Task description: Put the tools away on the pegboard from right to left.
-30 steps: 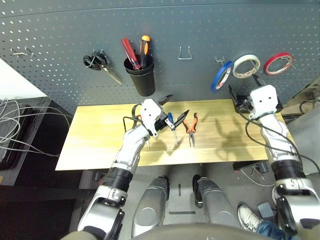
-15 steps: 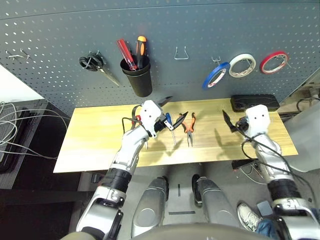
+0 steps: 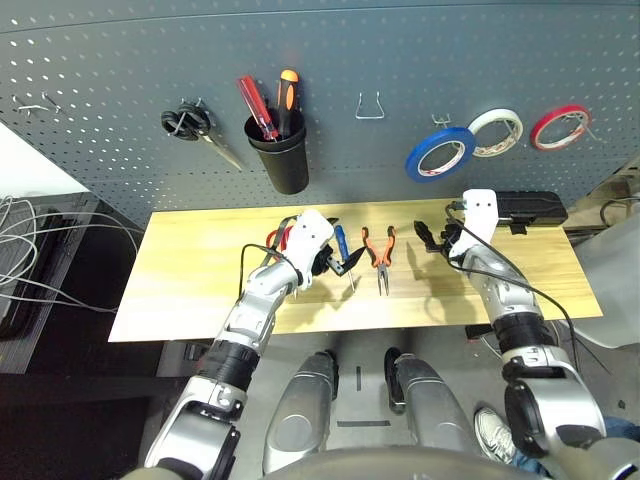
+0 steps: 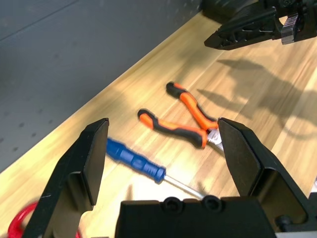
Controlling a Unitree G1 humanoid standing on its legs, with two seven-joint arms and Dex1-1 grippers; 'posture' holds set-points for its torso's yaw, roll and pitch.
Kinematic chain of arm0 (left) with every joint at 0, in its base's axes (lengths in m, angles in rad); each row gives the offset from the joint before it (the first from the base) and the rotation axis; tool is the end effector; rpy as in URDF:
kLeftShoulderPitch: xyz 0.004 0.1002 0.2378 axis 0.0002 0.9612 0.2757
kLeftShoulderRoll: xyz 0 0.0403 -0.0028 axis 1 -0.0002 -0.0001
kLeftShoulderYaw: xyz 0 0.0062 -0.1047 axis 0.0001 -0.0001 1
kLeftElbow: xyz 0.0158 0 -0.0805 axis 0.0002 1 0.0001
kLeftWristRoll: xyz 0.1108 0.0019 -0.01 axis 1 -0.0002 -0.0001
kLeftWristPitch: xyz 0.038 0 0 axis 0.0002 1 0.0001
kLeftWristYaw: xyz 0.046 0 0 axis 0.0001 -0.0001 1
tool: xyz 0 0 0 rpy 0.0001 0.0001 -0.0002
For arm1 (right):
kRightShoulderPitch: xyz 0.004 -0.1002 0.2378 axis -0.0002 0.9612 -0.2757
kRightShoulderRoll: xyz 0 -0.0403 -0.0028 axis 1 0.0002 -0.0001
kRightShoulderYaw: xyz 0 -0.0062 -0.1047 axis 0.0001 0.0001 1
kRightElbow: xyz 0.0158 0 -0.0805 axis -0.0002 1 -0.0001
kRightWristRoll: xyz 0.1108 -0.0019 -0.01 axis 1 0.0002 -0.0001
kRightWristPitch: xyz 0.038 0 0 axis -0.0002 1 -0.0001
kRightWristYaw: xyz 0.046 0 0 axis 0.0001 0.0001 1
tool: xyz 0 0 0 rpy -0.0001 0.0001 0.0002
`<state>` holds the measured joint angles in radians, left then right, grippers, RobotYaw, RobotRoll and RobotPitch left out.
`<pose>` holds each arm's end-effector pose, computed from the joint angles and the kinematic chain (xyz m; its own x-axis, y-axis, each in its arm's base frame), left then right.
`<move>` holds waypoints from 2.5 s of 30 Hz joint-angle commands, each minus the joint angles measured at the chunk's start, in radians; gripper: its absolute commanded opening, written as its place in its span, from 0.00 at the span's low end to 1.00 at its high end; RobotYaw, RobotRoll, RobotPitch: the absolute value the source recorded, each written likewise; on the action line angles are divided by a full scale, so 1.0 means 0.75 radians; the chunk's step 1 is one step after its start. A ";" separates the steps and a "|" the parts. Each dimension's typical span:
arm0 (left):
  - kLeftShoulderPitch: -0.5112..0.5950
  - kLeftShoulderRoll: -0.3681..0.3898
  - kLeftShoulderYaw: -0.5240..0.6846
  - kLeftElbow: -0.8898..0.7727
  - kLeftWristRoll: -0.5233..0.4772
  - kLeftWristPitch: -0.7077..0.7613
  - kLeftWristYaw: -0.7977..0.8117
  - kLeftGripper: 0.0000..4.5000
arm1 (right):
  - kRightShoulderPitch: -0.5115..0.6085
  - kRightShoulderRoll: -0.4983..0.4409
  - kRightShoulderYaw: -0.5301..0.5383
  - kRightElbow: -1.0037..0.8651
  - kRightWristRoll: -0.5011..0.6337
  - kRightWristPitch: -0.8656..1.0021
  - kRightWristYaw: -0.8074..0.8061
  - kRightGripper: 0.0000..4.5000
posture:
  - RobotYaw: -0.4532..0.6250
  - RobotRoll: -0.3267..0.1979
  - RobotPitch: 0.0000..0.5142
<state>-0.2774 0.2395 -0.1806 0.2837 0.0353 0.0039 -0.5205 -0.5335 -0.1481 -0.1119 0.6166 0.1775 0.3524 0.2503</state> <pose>0.2653 0.1550 0.0475 0.7615 -0.6141 -0.2074 0.6482 0.7210 0.2451 0.3074 -0.1753 0.0456 0.8894 0.2348 -0.3923 -0.1810 0.9688 0.1695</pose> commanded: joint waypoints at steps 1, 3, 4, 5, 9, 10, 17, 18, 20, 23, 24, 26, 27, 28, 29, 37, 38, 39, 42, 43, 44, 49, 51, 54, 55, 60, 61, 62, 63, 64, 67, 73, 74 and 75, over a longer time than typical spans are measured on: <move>0.046 0.003 -0.017 -0.055 0.016 0.026 0.014 1.00 | -0.006 0.023 0.002 0.054 -0.006 0.044 -0.024 0.99 | 0.57 0.62 0.55; 0.062 0.005 -0.015 -0.081 0.016 0.038 0.021 1.00 | -0.027 0.034 0.010 0.104 -0.018 0.044 -0.034 0.99 | 0.59 0.62 0.57; 0.068 0.007 -0.013 -0.089 0.015 0.042 0.023 1.00 | -0.036 0.037 0.014 0.126 -0.023 0.042 -0.038 0.99 | 0.59 0.62 0.57; 0.076 0.009 -0.011 -0.099 0.014 0.047 0.026 1.00 | -0.043 0.040 0.017 0.145 -0.026 0.035 -0.041 0.99 | 0.59 0.62 0.57; 0.126 0.022 -0.005 -0.152 0.011 0.067 0.038 1.00 | -0.076 0.050 0.001 0.223 -0.033 0.020 -0.078 0.99 | 0.61 0.62 0.60; 0.138 0.025 -0.005 -0.165 0.010 0.069 0.041 1.00 | -0.081 0.050 0.001 0.236 -0.035 0.014 -0.079 0.99 | 0.62 0.62 0.61; 0.193 0.040 0.006 -0.220 0.002 0.095 0.052 1.00 | -0.163 0.077 -0.016 0.378 -0.034 -0.040 -0.128 0.99 | 0.64 0.62 0.63; 0.198 0.041 0.007 -0.225 0.001 0.098 0.053 1.00 | -0.173 0.080 -0.015 0.394 -0.035 -0.046 -0.130 0.99 | 0.64 0.62 0.64; 0.203 0.046 0.011 -0.229 0.000 0.101 0.054 1.00 | -0.194 0.087 -0.011 0.428 -0.039 -0.054 -0.135 0.99 | 0.64 0.62 0.64; 0.207 0.052 0.016 -0.232 -0.003 0.107 0.055 1.00 | -0.230 0.093 -0.006 0.479 -0.049 -0.066 -0.150 0.99 | 0.65 0.62 0.64; 0.208 0.054 0.017 -0.233 -0.005 0.108 0.055 1.00 | -0.239 0.093 -0.007 0.494 -0.050 -0.065 -0.157 0.99 | 0.65 0.62 0.64; 0.207 0.057 0.020 -0.232 -0.008 0.112 0.055 1.00 | -0.260 0.093 -0.015 0.524 -0.049 -0.053 -0.177 0.99 | 0.65 0.62 0.63; 0.207 0.059 0.021 -0.232 -0.009 0.113 0.055 1.00 | -0.270 0.093 -0.020 0.537 -0.048 -0.042 -0.192 0.99 | 0.65 0.62 0.63; 0.206 0.059 0.022 -0.232 -0.010 0.115 0.055 1.00 | -0.278 0.092 -0.024 0.548 -0.047 -0.037 -0.202 0.90 | 0.65 0.62 0.63; 0.205 0.060 0.023 -0.230 -0.010 0.115 0.055 1.00 | -0.285 0.092 -0.031 0.558 -0.043 -0.033 -0.218 0.85 | 0.65 0.62 0.62; 0.176 0.055 0.027 -0.187 -0.011 0.095 0.052 1.00 | -0.308 0.084 -0.093 0.564 -0.017 0.055 -0.290 0.22 | 0.64 0.62 0.58; 0.169 0.054 0.029 -0.180 -0.012 0.088 0.053 1.00 | -0.303 0.083 -0.097 0.540 -0.013 0.068 -0.284 0.14 | 0.63 0.62 0.56; 0.162 0.052 0.031 -0.174 -0.013 0.082 0.054 1.00 | -0.298 0.082 -0.097 0.512 -0.010 0.081 -0.275 0.08 | 0.63 0.62 0.56; 0.142 0.048 0.043 -0.153 -0.022 0.053 0.056 1.00 | -0.267 0.085 -0.072 0.390 -0.012 0.132 -0.231 0.08 | 0.62 0.62 0.53; 0.136 0.046 0.050 -0.146 -0.026 0.036 0.057 1.00 | -0.244 0.084 -0.050 0.322 -0.019 0.148 -0.203 0.08 | 0.62 0.62 0.52; 0.130 0.043 0.056 -0.140 -0.031 0.019 0.058 1.00 | -0.220 0.083 -0.030 0.252 -0.025 0.164 -0.177 0.08 | 0.61 0.62 0.51; 0.098 0.027 0.104 -0.114 -0.071 -0.067 0.071 1.00 | -0.058 0.045 0.092 -0.192 -0.037 0.234 -0.045 0.08 | 0.58 0.62 0.46; 0.091 0.027 0.116 -0.109 -0.081 -0.098 0.068 1.00 | 0.000 0.013 0.134 -0.333 -0.051 0.224 -0.003 0.08 | 0.58 0.62 0.45; 0.090 0.027 0.127 -0.118 -0.094 -0.122 0.058 1.00 | 0.067 -0.030 0.173 -0.503 -0.059 0.218 0.042 0.08 | 0.57 0.62 0.44; 0.090 0.028 0.129 -0.120 -0.097 -0.125 0.056 1.00 | 0.079 -0.037 0.179 -0.536 -0.058 0.220 0.049 0.08 | 0.57 0.62 0.44; 0.105 0.034 0.125 -0.137 -0.108 -0.135 0.042 1.00 | 0.139 -0.086 0.195 -0.724 -0.062 0.203 0.077 0.08 | 0.54 0.62 0.43; 0.107 0.034 0.125 -0.138 -0.109 -0.135 0.041 1.00 | 0.144 -0.089 0.196 -0.738 -0.061 0.204 0.079 0.08 | 0.54 0.62 0.43; 0.104 0.035 0.125 -0.134 -0.110 -0.137 0.037 1.00 | 0.148 -0.088 0.196 -0.751 -0.058 0.198 0.081 0.08 | 0.54 0.62 0.42; 0.102 0.035 0.126 -0.133 -0.112 -0.137 0.034 1.00 | 0.151 -0.087 0.195 -0.767 -0.056 0.190 0.083 0.08 | 0.54 0.62 0.42; 0.099 0.035 0.126 -0.132 -0.114 -0.138 0.030 1.00 | 0.156 -0.086 0.196 -0.788 -0.050 0.182 0.090 0.08 | 0.54 0.62 0.42; 0.087 0.035 0.131 -0.129 -0.120 -0.140 0.025 1.00 | 0.172 -0.085 0.214 -0.852 -0.041 0.148 0.125 0.08 | 0.54 0.62 0.43; 0.064 0.034 0.139 -0.121 -0.130 -0.143 0.023 1.00 | 0.153 -0.069 0.205 -0.981 -0.009 0.113 0.157 0.08 | 0.53 0.62 0.43; 0.060 0.031 0.138 -0.120 -0.131 -0.143 0.024 1.00 | 0.131 -0.066 0.194 -0.991 -0.008 0.093 0.151 0.08 | 0.53 0.62 0.43; 0.055 0.028 0.137 -0.118 -0.130 -0.145 0.025 1.00 | 0.102 -0.063 0.181 -0.993 -0.007 0.077 0.143 0.08 | 0.52 0.62 0.43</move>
<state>-0.2420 0.2614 -0.0802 0.1808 -0.0549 -0.0935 -0.4975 -0.4281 -0.1986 0.0422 -0.0945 0.1594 0.4440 0.3616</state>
